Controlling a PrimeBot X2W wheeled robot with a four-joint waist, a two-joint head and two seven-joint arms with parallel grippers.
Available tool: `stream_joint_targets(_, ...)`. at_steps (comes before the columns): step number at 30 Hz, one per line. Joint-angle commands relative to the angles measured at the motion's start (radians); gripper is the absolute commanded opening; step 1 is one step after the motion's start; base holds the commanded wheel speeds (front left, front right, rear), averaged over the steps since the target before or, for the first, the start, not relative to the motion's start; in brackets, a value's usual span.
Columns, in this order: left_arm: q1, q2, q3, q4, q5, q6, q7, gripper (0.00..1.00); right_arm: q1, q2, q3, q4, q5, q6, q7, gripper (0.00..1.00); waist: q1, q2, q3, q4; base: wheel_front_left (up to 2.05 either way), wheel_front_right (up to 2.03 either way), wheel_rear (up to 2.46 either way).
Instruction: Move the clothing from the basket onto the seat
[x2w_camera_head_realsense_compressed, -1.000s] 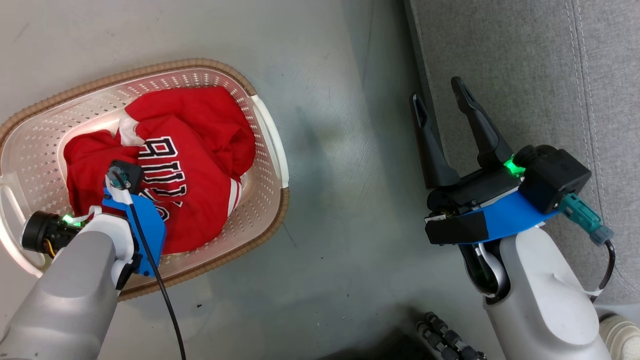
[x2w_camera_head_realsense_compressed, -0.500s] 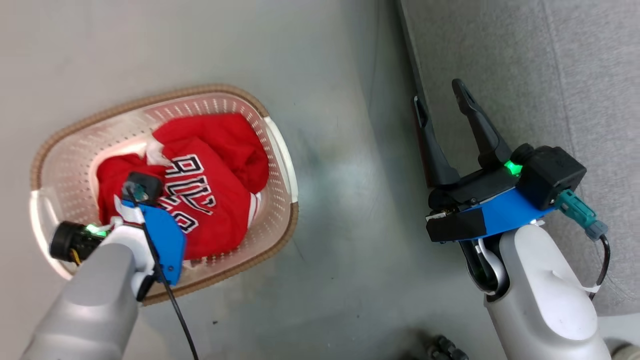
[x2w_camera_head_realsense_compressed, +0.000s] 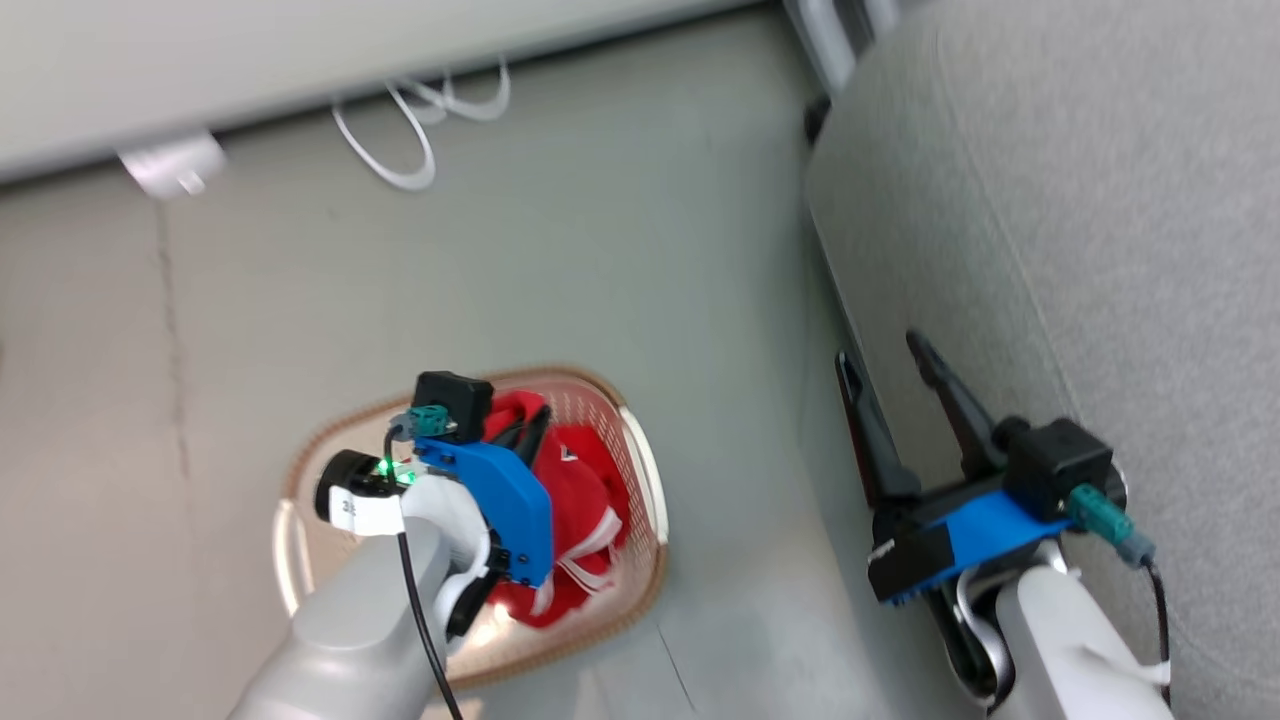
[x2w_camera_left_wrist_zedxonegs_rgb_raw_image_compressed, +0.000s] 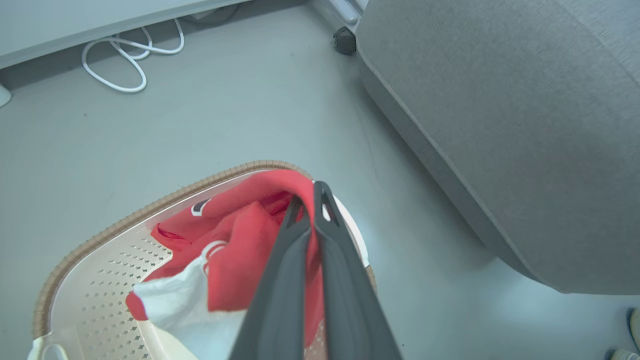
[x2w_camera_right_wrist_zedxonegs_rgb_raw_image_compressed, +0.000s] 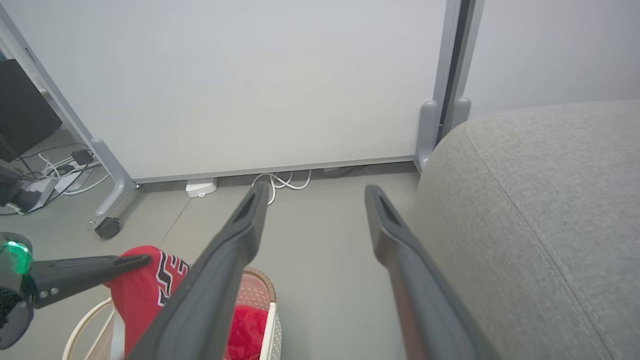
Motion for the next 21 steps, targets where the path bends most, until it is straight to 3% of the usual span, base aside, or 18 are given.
stream_joint_targets(1,0.019,-0.002,-0.011,-0.021,-0.016,-0.007,-0.012,0.0,0.035,-0.004,-0.003,0.015,-0.002,0.0,-0.003,1.0,0.0002,0.0,-0.195,0.082,0.0,0.0,0.0)
stream_joint_targets(10,-0.016,0.002,-0.063,-0.174,-0.096,-0.007,-0.042,0.0,0.128,-0.004,0.01,0.066,0.016,0.0,0.002,1.0,0.0002,0.0,-0.372,0.117,0.0,0.0,0.0)
stream_joint_targets(21,-0.138,-0.025,-0.065,-0.246,-0.113,-0.005,-0.007,0.0,0.155,-0.004,0.043,0.058,0.03,0.0,0.021,1.0,0.0002,0.0,-0.406,0.121,0.0,0.0,0.0)
